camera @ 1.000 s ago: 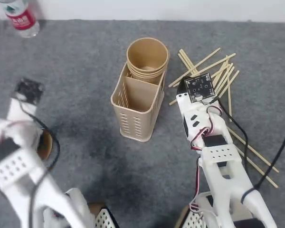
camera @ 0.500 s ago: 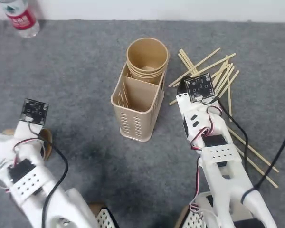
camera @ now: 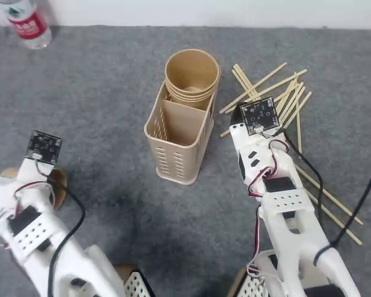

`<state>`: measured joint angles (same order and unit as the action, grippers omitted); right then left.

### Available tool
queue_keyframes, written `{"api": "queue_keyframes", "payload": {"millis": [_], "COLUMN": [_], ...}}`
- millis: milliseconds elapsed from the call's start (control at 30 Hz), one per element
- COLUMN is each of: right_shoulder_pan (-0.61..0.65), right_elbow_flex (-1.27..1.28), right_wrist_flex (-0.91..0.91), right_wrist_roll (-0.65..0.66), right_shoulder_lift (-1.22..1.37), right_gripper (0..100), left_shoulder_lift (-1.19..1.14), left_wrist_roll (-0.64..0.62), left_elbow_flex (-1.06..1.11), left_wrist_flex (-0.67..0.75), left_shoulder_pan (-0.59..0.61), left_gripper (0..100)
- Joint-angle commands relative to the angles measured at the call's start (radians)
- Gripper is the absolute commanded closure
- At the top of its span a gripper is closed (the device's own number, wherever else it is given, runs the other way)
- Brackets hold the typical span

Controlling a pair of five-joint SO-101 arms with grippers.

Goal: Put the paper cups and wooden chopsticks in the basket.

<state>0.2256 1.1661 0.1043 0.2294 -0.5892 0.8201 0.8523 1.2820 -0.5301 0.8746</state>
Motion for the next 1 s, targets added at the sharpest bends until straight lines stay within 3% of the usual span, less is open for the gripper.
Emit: {"api": "queue_keyframes", "payload": {"millis": [0,300,467,633,833,967], "right_shoulder_pan": [0.005,0.005,0.005,0.005,0.005,0.005], "right_elbow_flex": [-0.009,-0.009,-0.009,-0.009,-0.009,-0.009], "right_wrist_flex": [0.015,0.015,0.015,0.015,0.015,0.015], "right_wrist_roll": [0.009,0.008,0.008,0.009,0.009,0.008], "right_shoulder_lift": [-0.028,-0.028,-0.028,-0.028,-0.028,-0.028], "right_gripper": [99.0,99.0,99.0,99.0,99.0,99.0], "left_shoulder_lift": [0.000,0.000,0.000,0.000,-0.002,-0.002], "left_wrist_roll": [0.052,0.084,0.084,0.058,-0.143,-0.245], "left_elbow_flex": [-0.048,-0.044,-0.082,-0.295,-0.728,-0.938], "left_wrist_flex": [0.021,0.071,0.051,-0.261,-0.638,-0.767], "left_shoulder_pan": [0.026,0.015,-0.023,-0.103,-0.265,-0.394], "left_gripper": [85,99,99,99,99,99]}}
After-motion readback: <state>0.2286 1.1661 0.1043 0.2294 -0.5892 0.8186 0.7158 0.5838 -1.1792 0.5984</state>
